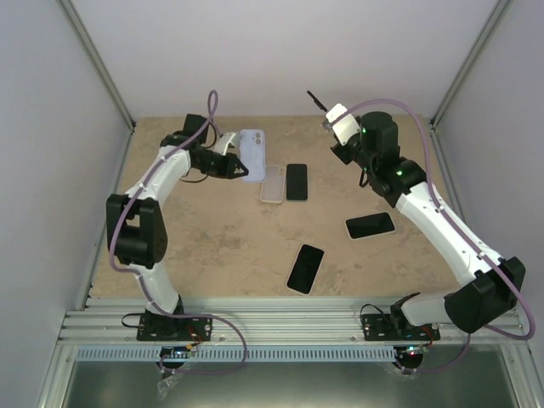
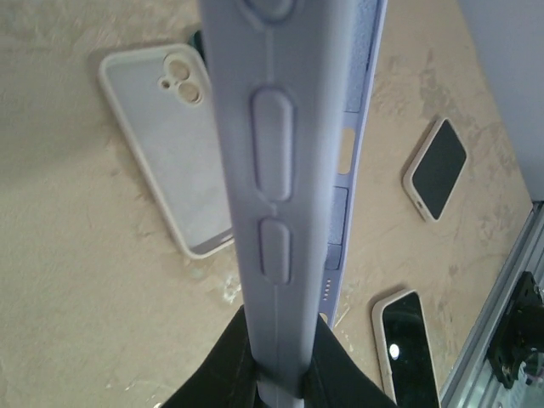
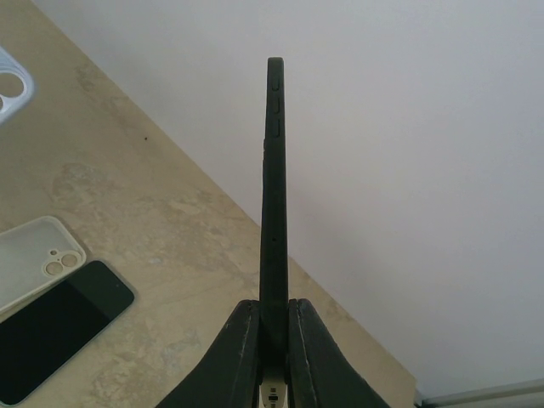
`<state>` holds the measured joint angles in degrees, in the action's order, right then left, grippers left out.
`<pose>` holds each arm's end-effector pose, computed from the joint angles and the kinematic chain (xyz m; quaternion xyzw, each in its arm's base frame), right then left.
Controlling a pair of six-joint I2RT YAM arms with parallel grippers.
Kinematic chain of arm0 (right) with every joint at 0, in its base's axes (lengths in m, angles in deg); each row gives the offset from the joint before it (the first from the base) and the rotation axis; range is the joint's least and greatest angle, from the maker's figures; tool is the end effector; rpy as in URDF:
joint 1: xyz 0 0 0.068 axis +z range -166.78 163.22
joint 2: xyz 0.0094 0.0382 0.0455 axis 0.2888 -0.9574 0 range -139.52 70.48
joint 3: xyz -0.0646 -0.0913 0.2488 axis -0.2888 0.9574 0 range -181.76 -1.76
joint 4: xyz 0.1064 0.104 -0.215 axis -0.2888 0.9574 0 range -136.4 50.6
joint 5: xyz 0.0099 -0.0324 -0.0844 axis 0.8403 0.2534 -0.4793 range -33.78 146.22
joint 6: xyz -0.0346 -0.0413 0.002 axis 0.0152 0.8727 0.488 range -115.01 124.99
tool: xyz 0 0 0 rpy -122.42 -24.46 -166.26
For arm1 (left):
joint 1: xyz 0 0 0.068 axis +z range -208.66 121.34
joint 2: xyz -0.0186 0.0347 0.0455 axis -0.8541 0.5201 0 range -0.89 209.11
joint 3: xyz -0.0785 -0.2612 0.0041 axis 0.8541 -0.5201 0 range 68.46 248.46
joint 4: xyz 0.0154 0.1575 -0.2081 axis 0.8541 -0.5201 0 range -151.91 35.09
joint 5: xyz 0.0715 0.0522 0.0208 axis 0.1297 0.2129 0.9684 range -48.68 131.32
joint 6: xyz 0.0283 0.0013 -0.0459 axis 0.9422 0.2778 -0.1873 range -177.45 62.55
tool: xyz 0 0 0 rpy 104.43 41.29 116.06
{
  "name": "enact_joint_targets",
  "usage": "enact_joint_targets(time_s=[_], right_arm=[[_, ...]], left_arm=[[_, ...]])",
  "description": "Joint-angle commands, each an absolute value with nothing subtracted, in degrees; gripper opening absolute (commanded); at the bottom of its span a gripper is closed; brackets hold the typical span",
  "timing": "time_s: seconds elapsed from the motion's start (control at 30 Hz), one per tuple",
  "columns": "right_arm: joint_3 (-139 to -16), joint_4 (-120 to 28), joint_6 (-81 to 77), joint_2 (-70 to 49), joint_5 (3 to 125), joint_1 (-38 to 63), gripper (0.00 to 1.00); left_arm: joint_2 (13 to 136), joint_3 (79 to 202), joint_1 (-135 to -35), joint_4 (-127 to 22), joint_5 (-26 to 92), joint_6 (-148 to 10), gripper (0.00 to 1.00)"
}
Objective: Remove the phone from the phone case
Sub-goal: Place the phone case at the center of the board.
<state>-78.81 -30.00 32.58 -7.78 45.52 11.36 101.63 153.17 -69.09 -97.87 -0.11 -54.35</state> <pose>0.2821 0.1435 0.3939 -0.3269 0.7360 -0.0724 0.5883 0.3675 -0.0916 0.2655 0.1952 0.8883 -0.3567 0.2137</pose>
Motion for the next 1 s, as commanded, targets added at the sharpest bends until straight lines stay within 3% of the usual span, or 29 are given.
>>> enact_joint_targets(time_s=[0.0, 0.43, 0.97], right_arm=[[-78.57, -32.52, 31.56, -5.95, 46.38, 10.9, 0.01], [-77.61, -32.26, 31.05, -5.9, 46.65, 10.14, 0.01], [-77.78, -32.23, 30.56, -6.63, 47.4, 9.94, 0.01]], left_arm=[[107.97, 160.54, -66.99, -110.24, -0.97, -46.35, 0.0], [122.87, 169.17, -63.13, -115.98, 0.31, -42.74, 0.0], [128.35, 167.52, -63.06, -112.29, -1.49, -46.41, 0.0]])
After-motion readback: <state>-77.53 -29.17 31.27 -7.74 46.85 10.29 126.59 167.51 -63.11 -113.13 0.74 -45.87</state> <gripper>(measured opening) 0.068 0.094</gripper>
